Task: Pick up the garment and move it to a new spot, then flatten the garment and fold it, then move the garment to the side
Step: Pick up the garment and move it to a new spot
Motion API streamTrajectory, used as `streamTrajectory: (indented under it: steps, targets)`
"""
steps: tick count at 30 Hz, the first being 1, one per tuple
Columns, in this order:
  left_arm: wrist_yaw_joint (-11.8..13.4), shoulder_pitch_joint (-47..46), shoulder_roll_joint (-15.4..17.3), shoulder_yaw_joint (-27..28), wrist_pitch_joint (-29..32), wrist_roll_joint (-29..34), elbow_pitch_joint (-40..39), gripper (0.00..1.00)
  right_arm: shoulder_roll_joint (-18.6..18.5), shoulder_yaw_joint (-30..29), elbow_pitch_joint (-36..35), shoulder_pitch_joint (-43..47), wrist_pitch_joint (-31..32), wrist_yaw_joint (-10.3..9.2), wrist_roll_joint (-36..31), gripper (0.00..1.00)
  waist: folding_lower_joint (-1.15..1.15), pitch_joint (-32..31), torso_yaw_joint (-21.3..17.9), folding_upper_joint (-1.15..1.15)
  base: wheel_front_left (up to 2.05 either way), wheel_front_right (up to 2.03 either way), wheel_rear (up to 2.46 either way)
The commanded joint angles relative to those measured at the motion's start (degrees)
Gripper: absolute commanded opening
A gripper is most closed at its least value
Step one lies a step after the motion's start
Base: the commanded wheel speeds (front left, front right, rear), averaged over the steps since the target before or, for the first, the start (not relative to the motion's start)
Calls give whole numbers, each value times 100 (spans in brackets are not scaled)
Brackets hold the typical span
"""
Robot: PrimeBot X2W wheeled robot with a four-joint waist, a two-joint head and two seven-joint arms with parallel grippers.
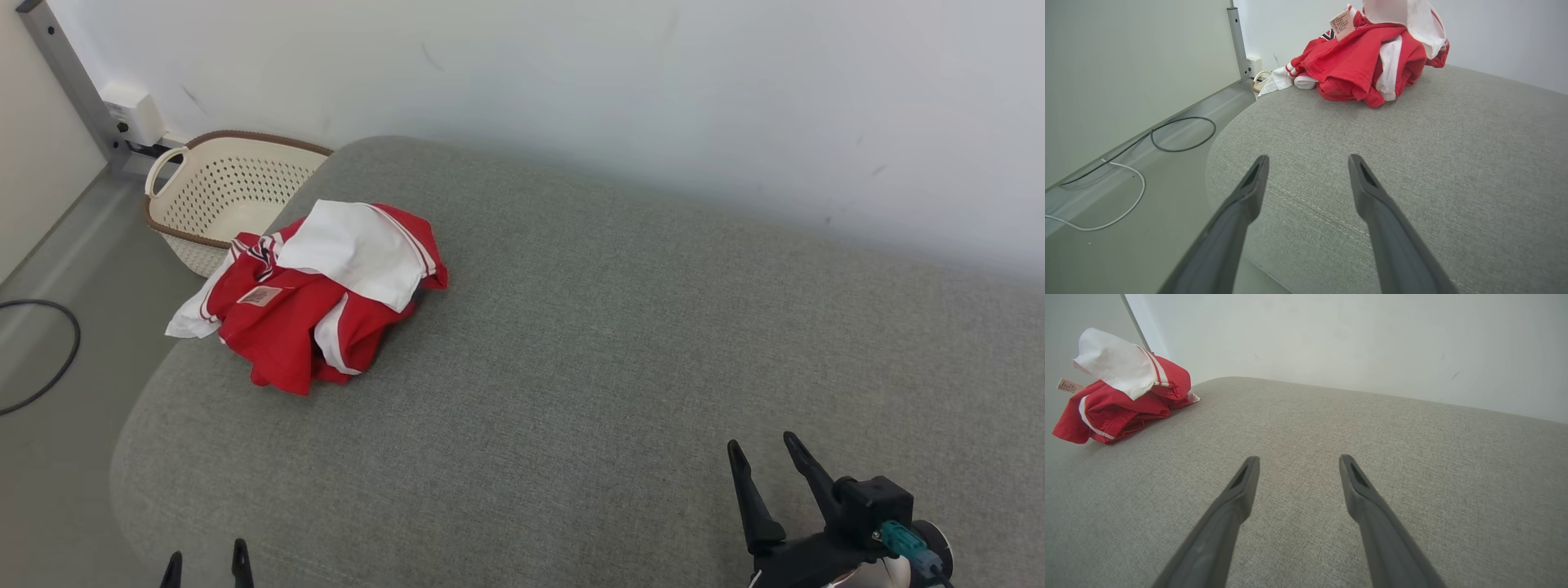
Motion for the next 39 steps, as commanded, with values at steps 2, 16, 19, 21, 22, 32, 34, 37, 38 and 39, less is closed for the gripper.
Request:
streamTrajectory:
  steps: [2, 16, 19, 21, 22, 32, 34, 37, 38, 39]
  targets:
    - [-4, 60, -4, 63, -23, -45, 27, 100, -22, 36, -12, -20, -7, 4, -35, 100, 0, 8, -10, 0, 0, 0, 0]
    - [-366, -392, 17, 128, -23, -7, 166, 100, -190, 76, -45, -88, -6, 4, 22, 100, 0, 305, -412, 0, 0, 0, 0]
    - [-485, -627, 91, 190, -23, 67, 210, 100, -219, 80, -91, -180, -6, 4, 19, 100, 0, 413, -486, 0, 0, 0, 0]
    - [-571, -818, 166, 226, -23, 96, 270, 100, -244, 64, -113, -202, -6, 4, 25, 100, 0, 485, -519, 0, 0, 0, 0]
    - [-610, -926, 216, 240, -23, 129, 302, 100, -253, 54, -130, -202, -7, 4, 32, 100, 0, 531, -533, 0, 0, 0, 0]
    - [-859, -1962, 689, 196, -23, 288, 783, 100, -374, 9, -255, -361, -7, 4, 38, 100, 0, 888, -670, 0, 0, 0, 0]
    - [-927, -2236, 820, 145, -23, 263, 962, 100, -419, 4, -288, -433, -7, 4, 42, 100, 0, 969, -700, 0, 0, 0, 0]
    - [-1025, -2695, 1028, 46, -23, 234, 1239, 100, -476, 17, -308, -475, -7, 4, 59, 100, 0, 1084, -755, 0, 0, 0, 0]
    - [-1058, -2859, 1102, -8, -23, 210, 1335, 100, -496, 15, -305, -495, -6, 4, 68, 100, 0, 1115, -772, 0, 0, 0, 0]
    - [-1087, -3023, 1178, -66, -23, 190, 1457, 100, -514, 19, -311, -522, -7, 4, 75, 100, 0, 1153, -794, 0, 0, 0, 0]
